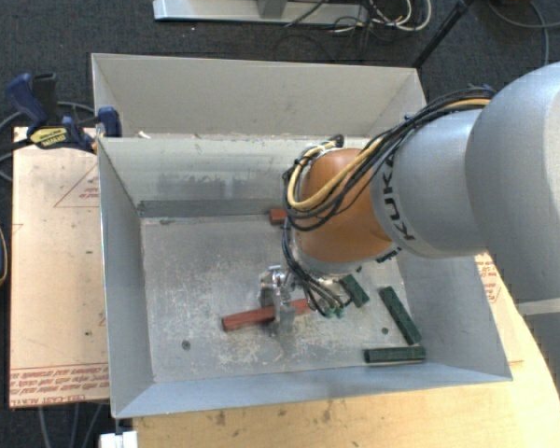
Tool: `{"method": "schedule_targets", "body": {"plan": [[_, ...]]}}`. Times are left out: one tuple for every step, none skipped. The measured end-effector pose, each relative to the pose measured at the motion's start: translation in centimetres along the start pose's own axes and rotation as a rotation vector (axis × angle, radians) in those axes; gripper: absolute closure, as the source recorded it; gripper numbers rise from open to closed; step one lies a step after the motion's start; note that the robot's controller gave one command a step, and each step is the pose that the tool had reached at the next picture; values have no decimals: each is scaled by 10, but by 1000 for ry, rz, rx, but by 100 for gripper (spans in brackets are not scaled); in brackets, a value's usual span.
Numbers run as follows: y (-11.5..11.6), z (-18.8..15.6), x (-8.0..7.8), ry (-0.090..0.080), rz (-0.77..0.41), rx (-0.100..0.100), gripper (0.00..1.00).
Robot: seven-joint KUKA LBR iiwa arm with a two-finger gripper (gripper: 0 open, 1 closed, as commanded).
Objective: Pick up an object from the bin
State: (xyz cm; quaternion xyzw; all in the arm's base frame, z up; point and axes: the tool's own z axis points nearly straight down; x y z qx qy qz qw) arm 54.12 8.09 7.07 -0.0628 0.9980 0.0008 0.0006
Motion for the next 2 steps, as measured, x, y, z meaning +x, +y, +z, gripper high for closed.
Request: {"method": "schedule_targets", "body": {"plan": [[3, -129, 13, -9, 45, 0, 100], [9, -194, 22, -5, -264, 1, 100]]}}
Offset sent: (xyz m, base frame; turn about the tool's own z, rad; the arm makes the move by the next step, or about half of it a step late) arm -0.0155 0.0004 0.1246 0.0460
